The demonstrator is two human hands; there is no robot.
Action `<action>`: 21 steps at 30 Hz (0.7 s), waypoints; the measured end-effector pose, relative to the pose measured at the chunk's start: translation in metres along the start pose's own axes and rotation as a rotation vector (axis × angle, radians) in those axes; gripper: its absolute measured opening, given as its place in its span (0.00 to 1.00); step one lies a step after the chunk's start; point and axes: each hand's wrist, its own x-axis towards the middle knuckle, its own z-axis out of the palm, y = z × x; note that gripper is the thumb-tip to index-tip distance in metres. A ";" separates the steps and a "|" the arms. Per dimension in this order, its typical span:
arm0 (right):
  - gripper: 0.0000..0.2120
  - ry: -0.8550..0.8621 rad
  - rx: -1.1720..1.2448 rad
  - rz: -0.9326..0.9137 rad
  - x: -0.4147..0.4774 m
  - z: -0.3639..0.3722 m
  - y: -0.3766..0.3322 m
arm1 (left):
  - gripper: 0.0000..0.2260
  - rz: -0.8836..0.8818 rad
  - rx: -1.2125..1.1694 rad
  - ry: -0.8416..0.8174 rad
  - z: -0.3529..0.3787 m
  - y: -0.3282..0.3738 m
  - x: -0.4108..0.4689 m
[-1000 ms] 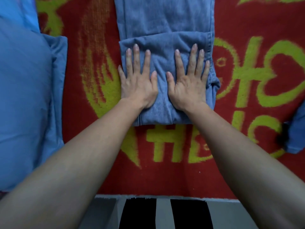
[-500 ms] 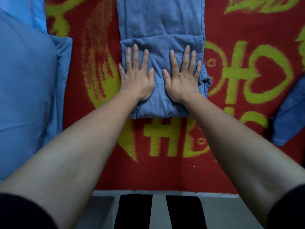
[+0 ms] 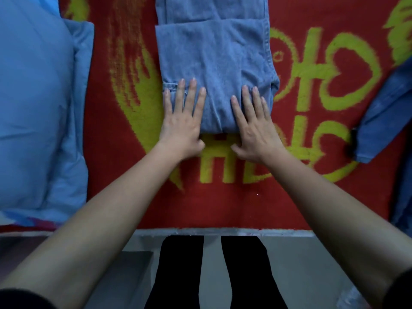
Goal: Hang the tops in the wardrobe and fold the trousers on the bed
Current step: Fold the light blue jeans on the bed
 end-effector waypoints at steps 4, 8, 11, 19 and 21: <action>0.38 0.012 -0.015 0.115 0.023 -0.004 -0.009 | 0.49 -0.071 -0.009 -0.006 -0.002 0.004 0.018; 0.30 -0.005 0.020 0.150 0.028 -0.020 -0.011 | 0.47 -0.081 -0.050 -0.049 -0.015 0.002 0.020; 0.37 -0.075 0.064 0.144 0.023 -0.047 -0.007 | 0.49 -0.061 -0.102 -0.127 -0.034 -0.002 0.016; 0.34 -0.183 0.032 -0.008 -0.071 -0.087 -0.031 | 0.45 0.038 -0.199 -0.367 -0.061 0.017 -0.077; 0.31 -0.244 0.043 -0.038 -0.101 -0.085 -0.043 | 0.44 0.058 -0.212 -0.430 -0.055 0.030 -0.109</action>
